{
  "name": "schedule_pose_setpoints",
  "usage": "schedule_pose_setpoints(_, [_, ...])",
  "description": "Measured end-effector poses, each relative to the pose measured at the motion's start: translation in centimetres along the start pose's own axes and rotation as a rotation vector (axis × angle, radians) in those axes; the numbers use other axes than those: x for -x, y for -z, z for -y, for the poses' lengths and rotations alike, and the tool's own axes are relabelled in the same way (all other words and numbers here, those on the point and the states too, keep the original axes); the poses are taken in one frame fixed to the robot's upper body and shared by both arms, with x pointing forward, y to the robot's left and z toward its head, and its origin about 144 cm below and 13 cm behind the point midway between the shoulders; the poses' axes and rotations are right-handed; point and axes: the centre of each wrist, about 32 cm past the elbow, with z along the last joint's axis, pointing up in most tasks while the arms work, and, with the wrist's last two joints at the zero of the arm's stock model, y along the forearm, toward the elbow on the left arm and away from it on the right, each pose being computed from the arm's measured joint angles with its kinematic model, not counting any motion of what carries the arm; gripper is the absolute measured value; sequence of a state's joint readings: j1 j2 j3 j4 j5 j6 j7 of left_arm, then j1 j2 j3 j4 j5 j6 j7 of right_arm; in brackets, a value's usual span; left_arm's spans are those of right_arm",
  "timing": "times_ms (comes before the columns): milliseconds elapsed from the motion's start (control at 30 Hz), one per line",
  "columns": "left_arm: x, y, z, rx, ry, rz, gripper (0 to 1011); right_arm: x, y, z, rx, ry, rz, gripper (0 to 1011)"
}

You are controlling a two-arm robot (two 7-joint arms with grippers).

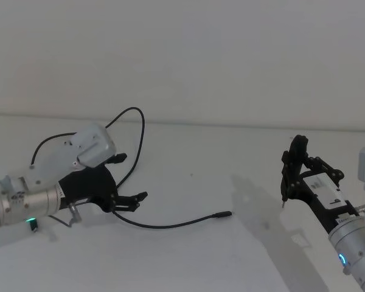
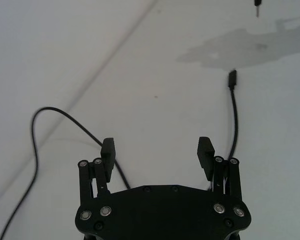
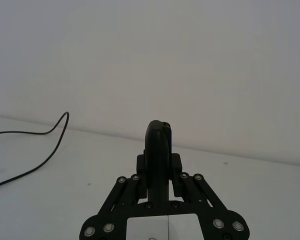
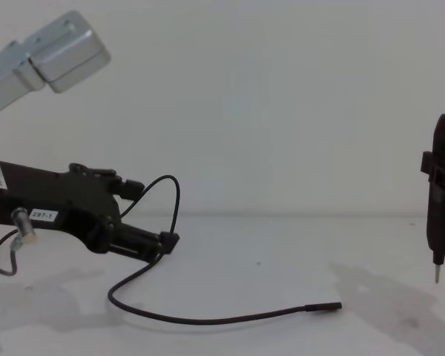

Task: Pick up the data cable with the one hand.

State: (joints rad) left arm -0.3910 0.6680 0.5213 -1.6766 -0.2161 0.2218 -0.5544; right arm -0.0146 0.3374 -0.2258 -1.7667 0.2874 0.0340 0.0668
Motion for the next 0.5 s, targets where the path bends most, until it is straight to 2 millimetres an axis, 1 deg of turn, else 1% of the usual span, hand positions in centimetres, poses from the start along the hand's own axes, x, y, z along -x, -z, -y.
schedule_pose_setpoints(233, [-0.2,-1.1,0.8,-0.054,0.063,-0.041,1001,0.0,0.0,0.0,0.0,0.0,0.0,268])
schedule_pose_setpoints(500, [0.1,-1.8,1.9,-0.096,0.112,-0.067,1002,0.0,0.0,0.0,0.0,0.0,0.0,268])
